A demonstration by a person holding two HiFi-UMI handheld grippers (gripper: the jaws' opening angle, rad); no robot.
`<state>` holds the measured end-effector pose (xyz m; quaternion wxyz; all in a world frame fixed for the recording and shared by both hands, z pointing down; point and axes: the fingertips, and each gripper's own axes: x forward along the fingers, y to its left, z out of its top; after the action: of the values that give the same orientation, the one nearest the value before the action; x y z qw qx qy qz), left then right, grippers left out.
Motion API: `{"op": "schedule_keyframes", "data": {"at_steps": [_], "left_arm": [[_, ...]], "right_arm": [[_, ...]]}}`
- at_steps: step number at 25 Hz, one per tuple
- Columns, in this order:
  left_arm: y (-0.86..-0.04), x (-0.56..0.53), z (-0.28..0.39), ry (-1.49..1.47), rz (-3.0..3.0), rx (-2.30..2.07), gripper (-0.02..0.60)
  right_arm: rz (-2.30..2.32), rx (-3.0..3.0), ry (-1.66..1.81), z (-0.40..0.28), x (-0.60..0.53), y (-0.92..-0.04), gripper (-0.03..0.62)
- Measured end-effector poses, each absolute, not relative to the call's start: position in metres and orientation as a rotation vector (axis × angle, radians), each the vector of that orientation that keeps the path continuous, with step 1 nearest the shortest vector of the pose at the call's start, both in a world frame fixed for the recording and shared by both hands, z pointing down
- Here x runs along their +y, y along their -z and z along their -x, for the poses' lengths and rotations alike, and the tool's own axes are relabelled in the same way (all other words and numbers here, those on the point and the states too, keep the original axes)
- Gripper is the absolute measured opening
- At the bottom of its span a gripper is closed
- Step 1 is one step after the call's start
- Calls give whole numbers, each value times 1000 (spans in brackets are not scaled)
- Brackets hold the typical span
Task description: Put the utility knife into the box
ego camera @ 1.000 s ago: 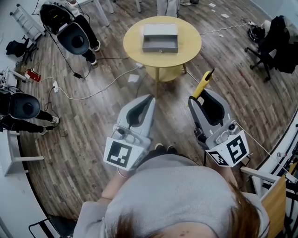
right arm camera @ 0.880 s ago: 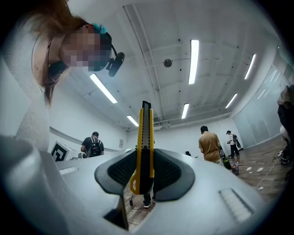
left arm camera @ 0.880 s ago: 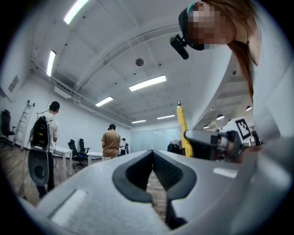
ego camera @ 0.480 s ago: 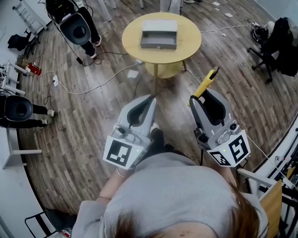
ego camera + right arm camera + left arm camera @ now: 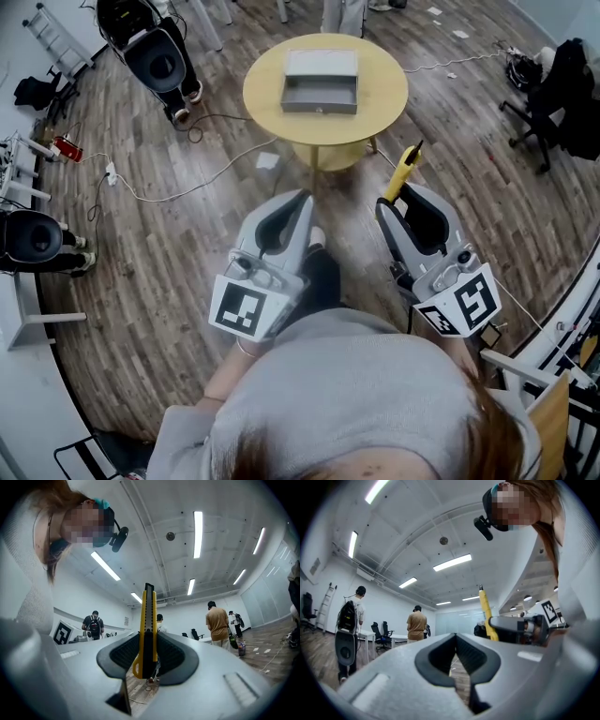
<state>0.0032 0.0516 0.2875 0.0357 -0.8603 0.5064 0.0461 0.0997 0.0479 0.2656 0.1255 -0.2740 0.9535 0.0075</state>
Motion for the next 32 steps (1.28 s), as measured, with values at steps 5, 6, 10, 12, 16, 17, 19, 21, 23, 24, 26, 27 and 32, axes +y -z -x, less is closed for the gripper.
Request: {"op": "schedule_keyframes", "data": {"at_steps": [5, 6, 10, 12, 16, 17, 19, 21, 23, 24, 26, 27, 32], "left_arm": [[-298, 3, 15, -142, 2658, 1556, -3], [-299, -9, 19, -139, 2661, 1553, -3], [-300, -61, 37, -146, 2681, 1532, -3], [-298, -86, 46, -148, 2695, 1510, -3], [-291, -136, 60, -143, 2720, 1458, -3], [-289, -150, 62, -141, 2724, 1446, -3], [-286, -175, 64, -137, 2736, 1421, -3], [-285, -196, 67, -130, 2746, 1398, -3], [-284, -213, 71, -123, 2750, 1380, -3], [-284, -220, 72, -120, 2751, 1372, -3], [-284, -233, 74, -114, 2757, 1363, -3], [-283, -238, 75, -113, 2759, 1364, -3], [-282, -258, 85, -124, 2770, 1394, -3]], "right_arm": [[788, 2781, 12, -80, -1, -272, 120], [787, 2777, 20, -76, -13, -272, 120], [781, 2775, 14, -55, -60, -271, 120], [794, 2782, 2, -42, -83, -271, 120], [819, 2776, -5, -23, -130, -266, 120], [824, 2772, -8, -20, -143, -264, 120], [838, 2767, -22, -16, -167, -260, 120], [852, 2766, -42, -11, -189, -258, 120], [859, 2760, -56, -7, -206, -256, 120], [864, 2754, -58, -6, -214, -255, 120], [875, 2741, -53, -4, -227, -253, 120], [879, 2736, -48, -2, -233, -253, 120], [882, 2759, -6, 7, -255, -256, 120]]}}
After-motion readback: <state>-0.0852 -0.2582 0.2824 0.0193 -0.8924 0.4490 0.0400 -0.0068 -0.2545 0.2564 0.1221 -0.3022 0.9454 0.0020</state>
